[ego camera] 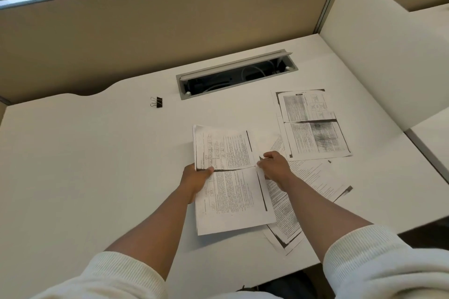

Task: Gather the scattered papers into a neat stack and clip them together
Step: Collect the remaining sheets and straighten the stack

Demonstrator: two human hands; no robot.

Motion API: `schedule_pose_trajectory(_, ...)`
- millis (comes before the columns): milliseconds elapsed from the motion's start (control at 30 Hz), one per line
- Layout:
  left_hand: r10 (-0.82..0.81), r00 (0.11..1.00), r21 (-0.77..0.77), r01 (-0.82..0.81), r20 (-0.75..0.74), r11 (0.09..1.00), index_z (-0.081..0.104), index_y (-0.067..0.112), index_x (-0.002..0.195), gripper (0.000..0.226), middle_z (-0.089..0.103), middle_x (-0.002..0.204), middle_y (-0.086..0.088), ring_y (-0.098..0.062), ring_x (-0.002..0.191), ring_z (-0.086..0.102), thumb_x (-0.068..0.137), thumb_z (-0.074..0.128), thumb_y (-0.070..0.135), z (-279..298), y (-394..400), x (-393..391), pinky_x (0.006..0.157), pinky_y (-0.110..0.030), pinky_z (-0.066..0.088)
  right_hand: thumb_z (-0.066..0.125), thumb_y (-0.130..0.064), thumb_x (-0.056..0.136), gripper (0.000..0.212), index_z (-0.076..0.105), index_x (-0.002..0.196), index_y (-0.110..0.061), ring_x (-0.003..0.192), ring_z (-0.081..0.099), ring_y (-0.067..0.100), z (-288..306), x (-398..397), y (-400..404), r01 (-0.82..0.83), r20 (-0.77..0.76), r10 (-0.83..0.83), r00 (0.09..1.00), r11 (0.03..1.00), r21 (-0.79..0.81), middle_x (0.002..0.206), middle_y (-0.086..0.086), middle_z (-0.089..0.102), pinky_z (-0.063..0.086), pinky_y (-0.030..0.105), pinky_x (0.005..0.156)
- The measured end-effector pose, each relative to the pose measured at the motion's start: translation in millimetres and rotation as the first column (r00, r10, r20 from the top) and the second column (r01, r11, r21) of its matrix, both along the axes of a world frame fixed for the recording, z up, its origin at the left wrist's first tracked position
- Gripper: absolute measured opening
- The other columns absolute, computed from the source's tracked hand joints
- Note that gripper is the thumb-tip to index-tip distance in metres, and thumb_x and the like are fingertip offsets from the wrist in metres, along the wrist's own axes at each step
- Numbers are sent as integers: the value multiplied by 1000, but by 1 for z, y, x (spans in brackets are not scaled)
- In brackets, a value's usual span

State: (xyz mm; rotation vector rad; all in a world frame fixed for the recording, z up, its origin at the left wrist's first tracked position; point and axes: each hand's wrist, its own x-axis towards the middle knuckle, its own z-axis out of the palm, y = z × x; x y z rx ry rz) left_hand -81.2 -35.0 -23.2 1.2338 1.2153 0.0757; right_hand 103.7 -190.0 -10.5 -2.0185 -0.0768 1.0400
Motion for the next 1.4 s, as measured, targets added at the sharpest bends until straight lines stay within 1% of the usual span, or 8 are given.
schedule_pose_trajectory(133, -19, 999, 0, 19, 28, 1000, 64, 9, 128, 34, 71, 116, -6, -25, 103, 68, 94, 67, 15, 5, 4, 0, 92, -38, 54, 55, -7, 85, 35, 51, 120, -8, 72, 57, 10, -1, 17, 1, 74, 76, -71, 995, 996, -41, 94, 1, 60, 45, 21, 58)
schedule_pose_trajectory(300, -50, 996, -36, 53, 77, 998, 67, 9, 123, 34, 75, 115, -5, -24, 108, 70, 91, 73, 18, 10, 14, 4, 104, -49, 50, 56, -9, 84, 45, 50, 128, -5, 94, 56, 20, 3, 48, 10, 36, 243, 1, 970, 988, -150, 112, 8, 59, 44, 27, 75)
schedule_pose_trajectory(500, 0, 993, -59, 7, 119, 998, 66, 11, 126, 38, 73, 120, -6, -23, 112, 68, 89, 74, 19, 19, 16, 22, 104, -44, 50, 57, -12, 78, 52, 50, 129, -1, 120, 48, 33, 4, 91, 18, 18, 329, 85, 941, 954, -299, 128, 15, 53, 52, 39, 87)
schedule_pose_trajectory(633, 39, 994, -73, -31, 106, 997, 66, 10, 127, 38, 73, 120, -7, -24, 112, 69, 90, 74, 18, 16, 11, 32, 102, -44, 51, 56, -15, 71, 44, 55, 112, 1, 114, 49, 35, 3, 118, 17, 58, 344, 89, 935, 916, -397, 119, 17, 55, 56, 46, 82)
schedule_pose_trajectory(800, 73, 992, -98, -63, 100, 993, 66, 10, 126, 37, 74, 119, -7, -24, 110, 70, 90, 73, 17, 11, 3, 49, 95, -41, 54, 62, -21, 80, 67, 36, 137, 2, 126, 40, 35, 0, 148, 4, 131, 367, 68, 928, 863, -489, 139, 20, 39, 49, 48, 95)
schedule_pose_trajectory(1067, 85, 993, -125, -75, 82, 989, 69, 12, 122, 32, 75, 114, -4, -20, 104, 72, 91, 72, 15, 6, -15, 79, 79, -32, 57, 68, -38, 77, 72, 38, 133, -4, 129, 34, 32, -4, 193, -18, 204, 410, 92, 908, 757, -621, 139, 18, 33, 39, 44, 101)
schedule_pose_trajectory(1267, 67, 997, -113, -62, 38, 992, 67, 11, 125, 37, 75, 116, -7, -26, 108, 71, 90, 74, 18, 1, -23, 85, 92, -42, 56, 84, -51, 58, 108, 30, 140, -6, 140, 23, 36, -11, 210, -30, 163, 306, 68, 950, 726, -668, 149, 21, 25, 31, 51, 109)
schedule_pose_trajectory(1400, 82, 997, -91, -82, -5, 992, 66, 11, 123, 34, 74, 116, -9, -26, 106, 70, 90, 73, 17, 0, -25, 86, 91, -42, 56, 86, -53, 57, 104, 36, 134, -4, 128, 33, 33, -9, 213, -34, 124, 316, 138, 939, 721, -682, 138, 19, 33, 41, 46, 99)
